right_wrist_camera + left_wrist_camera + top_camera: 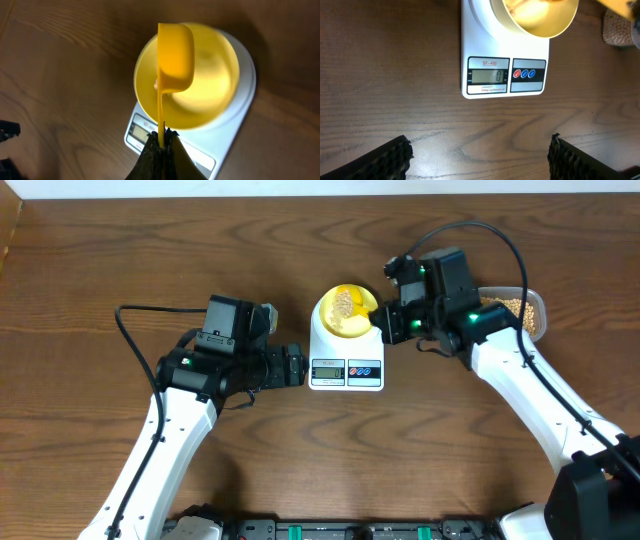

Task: Scoop item into bowl and weigh 50g on scale
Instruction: 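Tilt the scoop to pour soybeans into the yellow bowl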

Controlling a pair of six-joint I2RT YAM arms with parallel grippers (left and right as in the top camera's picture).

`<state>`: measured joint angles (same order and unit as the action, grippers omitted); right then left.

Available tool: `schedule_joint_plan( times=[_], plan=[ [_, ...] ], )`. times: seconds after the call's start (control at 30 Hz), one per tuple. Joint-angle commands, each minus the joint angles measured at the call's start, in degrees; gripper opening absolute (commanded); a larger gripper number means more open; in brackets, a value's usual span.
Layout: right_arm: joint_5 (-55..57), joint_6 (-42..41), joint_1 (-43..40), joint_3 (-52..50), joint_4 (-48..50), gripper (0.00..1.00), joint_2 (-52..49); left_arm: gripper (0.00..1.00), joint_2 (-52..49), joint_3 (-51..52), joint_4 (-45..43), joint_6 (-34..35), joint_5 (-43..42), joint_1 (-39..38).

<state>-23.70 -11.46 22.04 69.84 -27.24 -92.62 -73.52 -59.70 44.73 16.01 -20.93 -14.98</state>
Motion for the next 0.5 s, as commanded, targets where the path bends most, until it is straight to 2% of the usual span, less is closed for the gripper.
schedule_joint_plan(
  times=[0.0, 0.47],
  plan=[
    [3.1, 2.8, 0.9, 2.2, 0.0, 0.02, 1.6, 0.89, -0.4, 0.5, -0.1, -1.2, -0.5, 0.3],
    [7.6, 7.4, 1.3, 2.2, -1.4, 0.02, 3.0, 0.89, -0.4, 0.5, 0.0, -1.2, -0.4, 0.3]
  ],
)
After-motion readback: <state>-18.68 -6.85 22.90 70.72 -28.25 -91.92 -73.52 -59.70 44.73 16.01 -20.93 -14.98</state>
